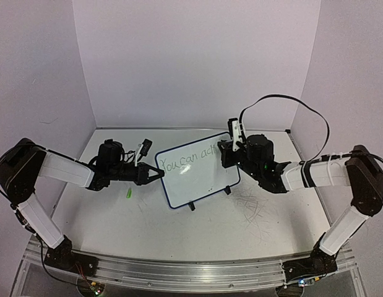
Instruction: Write a sentence on the whiteboard
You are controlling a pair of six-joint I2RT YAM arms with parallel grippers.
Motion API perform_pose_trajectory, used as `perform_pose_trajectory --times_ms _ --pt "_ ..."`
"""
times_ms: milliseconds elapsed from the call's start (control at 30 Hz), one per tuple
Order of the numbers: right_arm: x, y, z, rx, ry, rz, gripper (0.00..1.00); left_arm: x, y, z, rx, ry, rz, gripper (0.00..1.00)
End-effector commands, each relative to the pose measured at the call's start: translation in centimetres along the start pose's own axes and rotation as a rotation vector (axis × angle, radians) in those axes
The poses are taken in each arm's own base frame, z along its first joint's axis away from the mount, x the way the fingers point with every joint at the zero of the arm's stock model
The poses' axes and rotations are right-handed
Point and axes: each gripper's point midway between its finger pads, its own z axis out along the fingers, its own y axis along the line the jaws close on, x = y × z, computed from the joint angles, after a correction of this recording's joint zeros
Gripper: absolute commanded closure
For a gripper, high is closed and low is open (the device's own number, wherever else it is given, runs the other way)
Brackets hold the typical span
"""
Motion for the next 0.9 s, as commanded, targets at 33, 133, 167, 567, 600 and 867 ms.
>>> perform_pose_trajectory --times_ms 33,133,167,567,600,867 --pt "-1.7 -0.3 0.8 0.031 -0.050 0.008 1.00 0.8 1.9 0.3 -0.079 0.033 0.030 1.00" --pt "-1.5 -0.7 1.0 0.051 -0.047 0.005 1.00 0.9 1.9 0.3 -0.079 0.035 0.029 1.00" --pt "-1.4 -0.8 1.1 0.060 -0.046 0.005 1.00 0.9 1.9 0.3 -0.079 0.035 0.029 1.00" --pt "-0.9 -1.1 1.2 0.078 -0.034 -0.002 1.00 0.7 1.8 0.3 -0.079 0.030 0.031 1.00" --pt "-1.1 -1.0 1.0 0.075 -0.037 -0.001 1.00 0.7 1.8 0.3 -0.079 0.030 0.031 1.00" --pt "-2.7 -1.0 -1.8 0.036 -0.075 0.039 1.00 0.7 1.8 0.3 -0.078 0.032 0.028 1.00"
